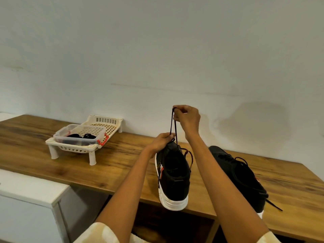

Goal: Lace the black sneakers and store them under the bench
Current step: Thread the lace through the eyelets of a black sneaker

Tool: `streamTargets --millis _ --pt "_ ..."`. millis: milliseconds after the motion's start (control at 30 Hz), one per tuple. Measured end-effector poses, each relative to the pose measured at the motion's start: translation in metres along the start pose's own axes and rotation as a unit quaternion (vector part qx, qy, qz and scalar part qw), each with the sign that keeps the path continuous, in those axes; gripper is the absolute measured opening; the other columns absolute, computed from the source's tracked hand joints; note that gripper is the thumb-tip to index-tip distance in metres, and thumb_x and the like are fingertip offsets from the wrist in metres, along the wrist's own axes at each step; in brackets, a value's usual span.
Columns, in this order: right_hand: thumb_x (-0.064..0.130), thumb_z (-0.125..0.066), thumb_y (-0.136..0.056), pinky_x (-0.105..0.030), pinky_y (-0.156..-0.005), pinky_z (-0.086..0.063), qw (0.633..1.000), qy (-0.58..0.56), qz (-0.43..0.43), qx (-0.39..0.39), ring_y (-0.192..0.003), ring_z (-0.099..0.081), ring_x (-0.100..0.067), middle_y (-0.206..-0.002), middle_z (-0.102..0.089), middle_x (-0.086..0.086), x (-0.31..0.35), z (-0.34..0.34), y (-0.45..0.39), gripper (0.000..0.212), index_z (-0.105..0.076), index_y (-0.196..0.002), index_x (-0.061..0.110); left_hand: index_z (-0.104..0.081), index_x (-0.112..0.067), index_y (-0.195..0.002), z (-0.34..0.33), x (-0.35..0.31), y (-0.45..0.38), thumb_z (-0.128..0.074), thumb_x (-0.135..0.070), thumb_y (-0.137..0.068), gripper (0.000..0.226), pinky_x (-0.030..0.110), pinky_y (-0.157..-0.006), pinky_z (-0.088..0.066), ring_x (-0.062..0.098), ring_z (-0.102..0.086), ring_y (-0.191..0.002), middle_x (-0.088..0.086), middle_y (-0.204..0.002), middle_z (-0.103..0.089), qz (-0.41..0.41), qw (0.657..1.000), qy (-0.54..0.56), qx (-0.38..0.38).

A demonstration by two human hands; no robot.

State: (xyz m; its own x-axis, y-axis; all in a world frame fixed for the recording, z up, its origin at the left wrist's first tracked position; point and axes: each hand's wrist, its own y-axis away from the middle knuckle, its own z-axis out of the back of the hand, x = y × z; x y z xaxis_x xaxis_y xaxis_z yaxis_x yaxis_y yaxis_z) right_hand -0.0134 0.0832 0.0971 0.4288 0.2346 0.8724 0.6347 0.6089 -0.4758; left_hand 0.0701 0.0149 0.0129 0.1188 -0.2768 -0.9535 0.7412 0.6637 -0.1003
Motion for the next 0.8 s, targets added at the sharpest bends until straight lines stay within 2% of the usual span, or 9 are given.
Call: streamTargets --millis 167,300,400,467,533,600,700,767,800 --pt "-0.002 -0.059 -0.086 -0.029 -0.073 -0.059 0.995 -0.095 -0.02 0.002 -0.065 -0.065 -0.014 -0.076 -0.067 -0.003 0.04 0.008 -0.04 0.015 -0.071 -0.093 0.003 -0.054 -0.015 -0.128 0.001 -0.009 -0.008 -0.034 -0.03 -0.103 0.036 0.033 -0.109 -0.035 0.017 -0.045 -0.125 0.007 -0.133 -0.053 -0.017 0.999 -0.013 0.042" --pt "-0.003 -0.059 -0.087 -0.024 -0.066 -0.058 0.977 -0.206 -0.029 -0.046 -0.07 -0.064 -0.018 -0.082 -0.066 -0.007 0.072 0.025 -0.074 0.013 -0.069 -0.094 0.002 -0.055 -0.015 -0.089 0.005 -0.032 -0.01 -0.027 -0.026 -0.104 0.033 0.024 -0.09 -0.038 0.015 -0.054 -0.098 0.006 -0.108 -0.058 -0.027 0.998 -0.045 0.045" --pt "-0.002 -0.059 -0.088 -0.024 -0.065 -0.057 0.966 -0.252 -0.016 -0.062 -0.073 -0.064 -0.02 -0.085 -0.066 -0.01 0.091 0.041 -0.085 0.012 -0.068 -0.089 0.006 -0.048 -0.018 -0.08 0.011 -0.075 -0.012 -0.028 -0.023 -0.104 0.032 0.025 -0.085 -0.033 0.011 -0.055 -0.082 0.005 -0.104 -0.058 -0.038 0.998 -0.049 -0.012" --pt "-0.006 -0.054 -0.087 -0.026 -0.062 -0.056 0.974 -0.217 -0.015 -0.064 -0.065 -0.061 -0.019 -0.081 -0.062 -0.01 0.095 0.049 -0.085 0.017 -0.066 -0.093 0.005 -0.048 -0.014 -0.085 0.018 -0.106 -0.014 -0.03 -0.019 -0.104 0.027 0.016 -0.071 -0.038 0.008 -0.053 -0.074 0.003 -0.095 -0.058 -0.059 0.996 -0.034 -0.057" --pt "-0.011 -0.048 -0.083 -0.028 -0.057 -0.053 0.992 -0.115 -0.045 -0.025 -0.057 -0.056 -0.016 -0.085 -0.057 -0.012 0.084 0.052 -0.075 0.032 -0.059 -0.11 0.002 -0.049 -0.011 -0.091 0.025 -0.136 -0.014 -0.03 -0.018 -0.104 0.023 0.013 -0.059 -0.039 0.008 -0.051 -0.069 -0.001 -0.085 -0.056 -0.085 0.992 -0.017 -0.09" --pt "-0.008 -0.049 -0.083 -0.024 -0.056 -0.048 0.994 0.019 -0.098 0.052 -0.062 -0.053 -0.013 -0.099 -0.054 -0.014 0.066 0.052 -0.058 0.05 -0.044 -0.132 0.003 -0.05 -0.015 -0.085 0.028 -0.165 -0.014 -0.032 -0.018 -0.103 0.026 0.02 -0.061 -0.035 0.009 -0.052 -0.066 -0.003 -0.082 -0.056 -0.103 0.989 -0.011 -0.104" --pt "0.007 -0.057 -0.09 -0.022 -0.059 -0.044 0.957 0.125 -0.127 0.228 -0.075 -0.052 -0.015 -0.108 -0.054 -0.015 0.049 0.044 -0.02 0.061 -0.028 -0.143 0.005 -0.048 -0.019 -0.076 0.028 -0.208 -0.007 -0.034 -0.014 -0.1 0.028 0.026 -0.061 -0.032 0.01 -0.052 -0.063 -0.003 -0.076 -0.056 -0.121 0.987 -0.013 -0.105" --pt "0.023 -0.061 -0.092 -0.021 -0.06 -0.045 0.946 0.144 -0.094 0.276 -0.083 -0.054 -0.016 -0.114 -0.053 -0.013 0.042 0.033 -0.006 0.063 -0.028 -0.144 0.009 -0.047 -0.018 -0.076 0.027 -0.23 -0.001 -0.035 -0.01 -0.099 0.028 0.025 -0.06 -0.033 0.01 -0.051 -0.061 -0.002 -0.074 -0.053 -0.139 0.983 0.015 -0.116" --pt "0.028 -0.06 -0.092 -0.021 -0.06 -0.045 0.955 0.129 -0.065 0.26 -0.082 -0.054 -0.016 -0.111 -0.054 -0.012 0.039 0.027 -0.002 0.058 -0.034 -0.141 0.011 -0.047 -0.017 -0.076 0.027 -0.239 0.001 -0.035 -0.009 -0.099 0.028 0.025 -0.059 -0.035 0.011 -0.051 -0.06 -0.001 -0.073 -0.051 -0.149 0.981 0.036 -0.121"
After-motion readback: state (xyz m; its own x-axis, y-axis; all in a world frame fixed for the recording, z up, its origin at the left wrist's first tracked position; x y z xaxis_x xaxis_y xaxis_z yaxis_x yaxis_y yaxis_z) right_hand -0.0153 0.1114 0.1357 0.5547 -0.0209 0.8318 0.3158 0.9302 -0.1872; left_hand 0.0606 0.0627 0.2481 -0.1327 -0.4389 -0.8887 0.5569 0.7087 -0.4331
